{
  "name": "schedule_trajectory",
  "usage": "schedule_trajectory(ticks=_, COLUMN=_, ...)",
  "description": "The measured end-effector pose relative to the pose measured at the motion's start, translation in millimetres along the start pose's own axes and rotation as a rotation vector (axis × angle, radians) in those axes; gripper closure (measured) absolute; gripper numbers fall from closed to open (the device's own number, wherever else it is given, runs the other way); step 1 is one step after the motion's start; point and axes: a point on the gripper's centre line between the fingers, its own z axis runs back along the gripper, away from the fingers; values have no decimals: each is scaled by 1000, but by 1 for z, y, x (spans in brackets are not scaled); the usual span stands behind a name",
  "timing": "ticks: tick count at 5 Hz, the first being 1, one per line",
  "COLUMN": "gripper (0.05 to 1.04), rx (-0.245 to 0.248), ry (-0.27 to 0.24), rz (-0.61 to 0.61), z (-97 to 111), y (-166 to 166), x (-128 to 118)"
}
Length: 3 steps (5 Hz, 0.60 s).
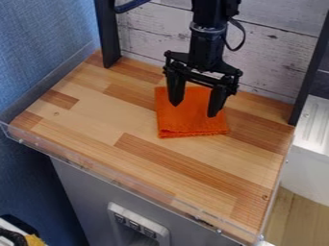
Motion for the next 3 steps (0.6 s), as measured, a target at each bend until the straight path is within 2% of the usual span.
schedule_trajectory(ticks=1, gripper=84, rx=-6, ry=-13, rz=52, z=-2, y=-1, x=2)
schedule_trajectory(ticks=3, gripper=85, rx=-24, ry=-77, rz=257, z=-5, y=-4, x=10)
